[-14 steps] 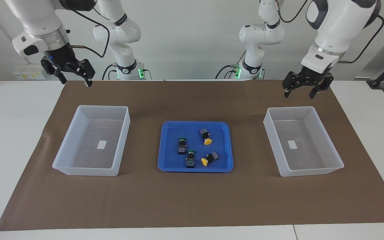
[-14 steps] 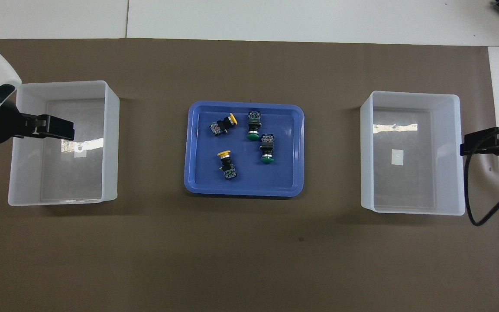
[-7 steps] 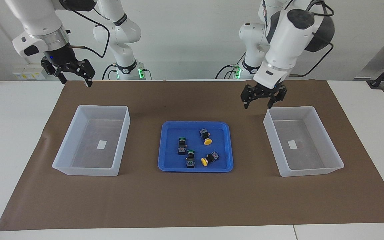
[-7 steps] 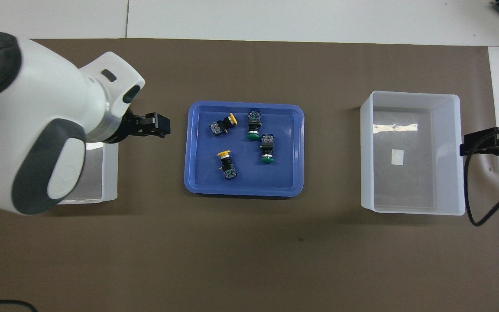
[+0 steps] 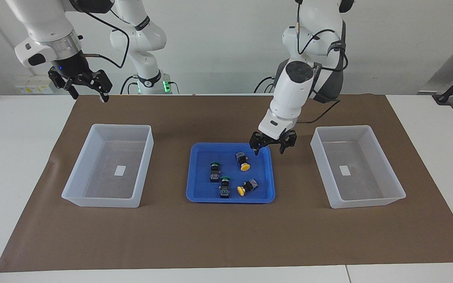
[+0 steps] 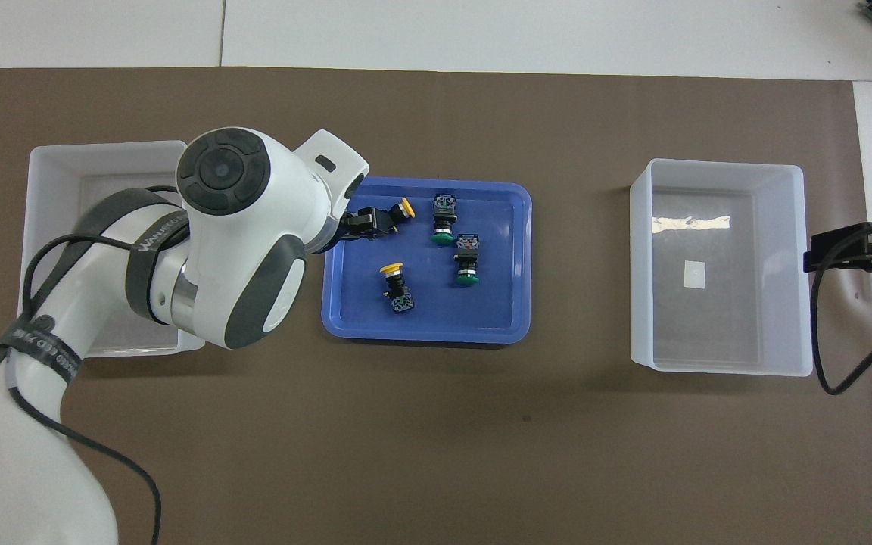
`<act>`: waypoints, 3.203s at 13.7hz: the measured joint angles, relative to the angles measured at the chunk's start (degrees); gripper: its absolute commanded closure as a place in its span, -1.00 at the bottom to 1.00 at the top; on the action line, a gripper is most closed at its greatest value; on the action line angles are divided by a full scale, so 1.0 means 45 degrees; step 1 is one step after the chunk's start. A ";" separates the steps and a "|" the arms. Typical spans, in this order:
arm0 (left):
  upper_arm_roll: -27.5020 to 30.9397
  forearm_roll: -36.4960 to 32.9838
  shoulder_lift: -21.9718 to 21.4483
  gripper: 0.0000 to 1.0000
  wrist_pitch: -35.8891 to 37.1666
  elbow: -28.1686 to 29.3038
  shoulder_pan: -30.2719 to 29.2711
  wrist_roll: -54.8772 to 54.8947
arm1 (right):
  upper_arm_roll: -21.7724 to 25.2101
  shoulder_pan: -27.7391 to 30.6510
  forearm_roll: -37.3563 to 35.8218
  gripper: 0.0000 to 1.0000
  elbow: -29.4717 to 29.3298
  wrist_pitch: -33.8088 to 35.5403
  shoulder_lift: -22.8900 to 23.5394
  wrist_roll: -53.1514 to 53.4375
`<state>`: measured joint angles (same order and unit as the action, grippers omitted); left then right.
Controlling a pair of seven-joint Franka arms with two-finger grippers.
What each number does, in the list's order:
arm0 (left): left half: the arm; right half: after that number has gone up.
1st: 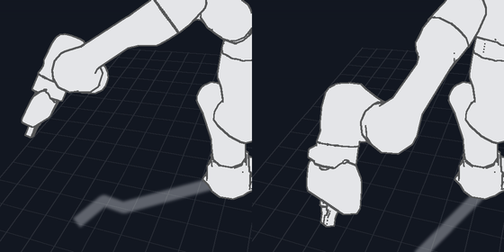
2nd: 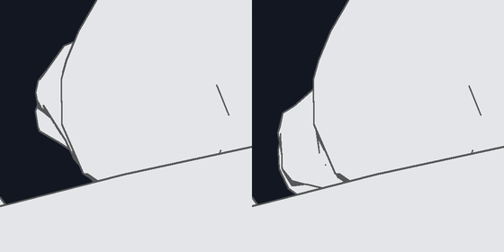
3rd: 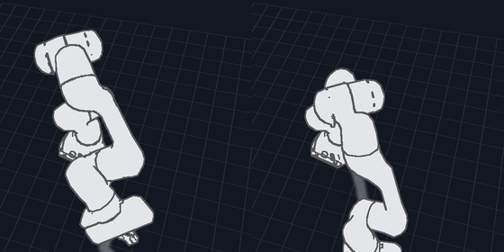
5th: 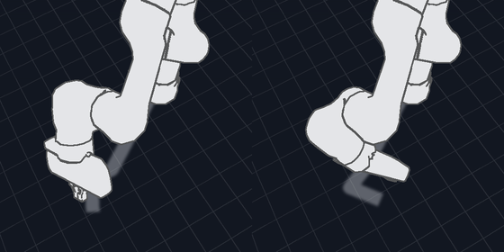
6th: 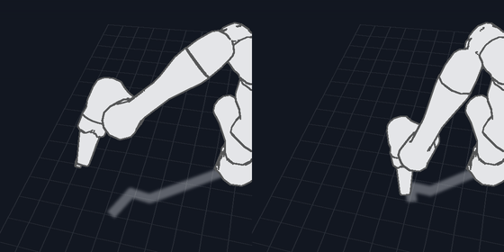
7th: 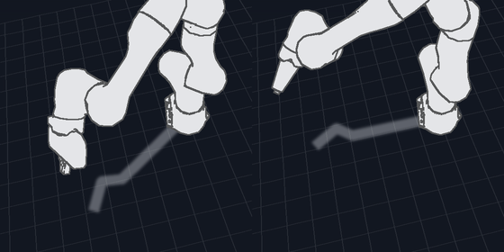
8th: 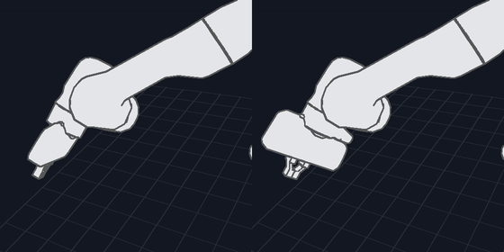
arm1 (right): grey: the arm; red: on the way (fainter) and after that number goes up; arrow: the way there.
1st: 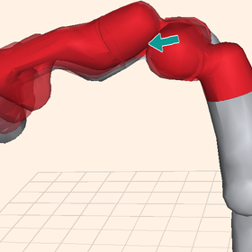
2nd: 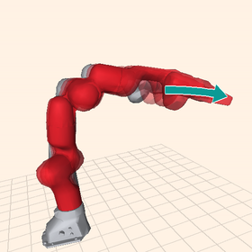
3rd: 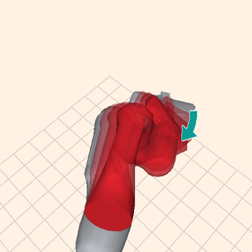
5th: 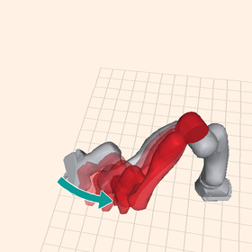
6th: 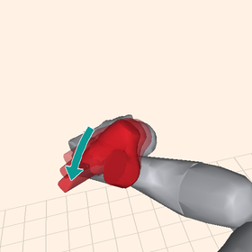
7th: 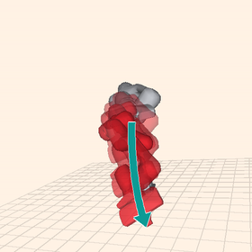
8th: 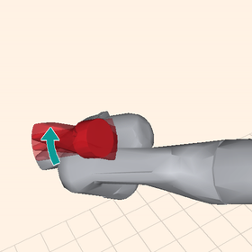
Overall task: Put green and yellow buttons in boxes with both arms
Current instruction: 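Reach the left gripper into the blue tray and grasp a yellow button, then lift the yellow button with the left gripper over the nearby clear bin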
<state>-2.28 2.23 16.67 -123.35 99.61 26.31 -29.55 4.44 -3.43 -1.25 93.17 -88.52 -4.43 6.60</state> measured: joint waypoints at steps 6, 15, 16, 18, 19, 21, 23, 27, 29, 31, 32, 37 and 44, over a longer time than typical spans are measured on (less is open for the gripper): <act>0.0020 0.0000 0.1980 -1.00 -0.2530 0.0096 0.0182 -0.0183 | 0.0000 0.0000 0.0000 -1.00 0.0010 0.0000 -0.0001 0.0000; 0.0008 0.0000 0.2100 -1.00 -0.2629 0.0828 0.1091 -0.0233 | 0.0000 0.0000 0.0000 -1.00 0.0078 0.0000 -0.0010 0.0000; 0.0004 0.0000 0.2073 -1.00 -0.2628 0.0940 0.1103 -0.0233 | 0.0000 0.0000 0.0000 -1.00 0.0085 0.0000 -0.0010 0.0000; -0.0005 0.0000 0.2009 -1.00 -0.2567 0.1081 0.1134 -0.0250 | 0.0000 0.0000 0.0000 -1.00 0.0117 0.0000 -0.0022 0.0000; -0.0006 0.0000 0.1983 -0.85 -0.2509 0.1104 0.1146 -0.0258 | 0.0000 0.0000 0.0000 -1.00 0.0155 -0.0026 -0.0038 0.0000; -0.0006 0.0000 0.1950 -0.22 -0.2341 0.1109 0.1176 -0.0273 | 0.0000 0.0000 0.0000 -1.00 0.0262 -0.0125 -0.0066 0.0000; -0.0006 0.0000 0.1916 0.33 -0.2050 0.1110 0.1204 -0.0278 | 0.0000 0.0000 0.0000 -1.00 0.0302 -0.0138 -0.0082 0.0000; 0.0004 0.0001 0.1843 0.99 -0.1882 0.1111 0.1218 -0.0278 | -0.0020 -0.0258 0.0014 -1.00 0.0367 -0.0138 -0.0108 0.0037; 0.0015 0.0001 0.1810 1.00 -0.1882 0.1111 0.1219 -0.0278 | -0.0031 -0.0381 0.0014 -1.00 0.0460 -0.0154 -0.0143 0.0139; 0.0037 0.0001 0.1805 1.00 -0.1883 0.1111 0.1219 -0.0278 | -0.0028 -0.0376 0.0013 -1.00 0.0586 -0.0448 -0.0194 0.0142; 0.0047 0.0001 0.1804 1.00 -0.1885 0.1111 0.1219 -0.0278 | -0.0028 -0.0373 0.0014 -1.00 0.0633 -0.0561 -0.0217 0.0142; 0.0172 0.0037 0.1755 1.00 -0.1770 0.0665 0.1085 -0.0278 | -0.0011 -0.0314 0.0013 -1.00 0.0661 -0.0593 -0.0250 0.0142; 0.0152 0.0782 0.1458 1.00 0.1956 -0.2609 -0.1223 0.0986 | -0.0001 -0.0316 0.0013 -1.00 0.0750 -0.1351 -0.0254 0.0142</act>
<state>-1.60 5.75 23.23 -114.55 87.87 20.80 -25.11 4.44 -4.85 -1.19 96.55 -94.60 -5.57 7.24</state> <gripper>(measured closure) 0.595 0.000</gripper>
